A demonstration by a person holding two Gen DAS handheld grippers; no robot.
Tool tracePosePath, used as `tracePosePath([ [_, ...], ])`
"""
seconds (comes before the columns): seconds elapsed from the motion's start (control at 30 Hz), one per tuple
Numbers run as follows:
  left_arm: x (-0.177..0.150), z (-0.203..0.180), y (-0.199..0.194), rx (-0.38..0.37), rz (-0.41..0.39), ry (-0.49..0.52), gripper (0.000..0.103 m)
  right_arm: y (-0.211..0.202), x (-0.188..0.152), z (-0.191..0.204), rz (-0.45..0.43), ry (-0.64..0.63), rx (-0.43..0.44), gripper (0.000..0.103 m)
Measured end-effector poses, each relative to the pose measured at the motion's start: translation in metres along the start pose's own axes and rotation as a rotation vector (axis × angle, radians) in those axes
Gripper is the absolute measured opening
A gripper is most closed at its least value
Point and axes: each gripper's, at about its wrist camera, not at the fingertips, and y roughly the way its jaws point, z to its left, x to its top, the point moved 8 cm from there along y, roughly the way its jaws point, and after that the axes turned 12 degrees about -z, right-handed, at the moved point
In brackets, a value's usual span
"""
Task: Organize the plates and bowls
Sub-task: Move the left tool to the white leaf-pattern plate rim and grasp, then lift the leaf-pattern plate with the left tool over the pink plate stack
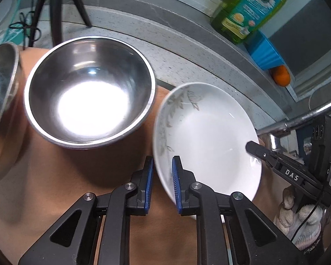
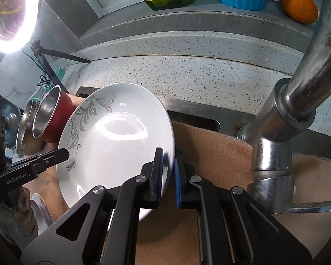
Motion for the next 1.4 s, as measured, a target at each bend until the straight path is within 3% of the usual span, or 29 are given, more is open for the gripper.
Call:
tracePosePath([
  [0.53,0.003,0.0,-0.02,0.011,-0.05,0.063,0.015,-0.026,-0.004,0.017,-0.042,-0.023,-0.014,0.009],
  [0.93,0.006,0.0,-0.068,-0.048,-0.097,0.099,0.015,-0.072,-0.007,0.042,-0.105,-0.012,0.001,0.009],
  [1.4,-0.008,0.018,-0.121,-0.116,-0.119,0.156,0.015,-0.126,-0.038,0.09,-0.168,0.015,-0.005,0.009],
])
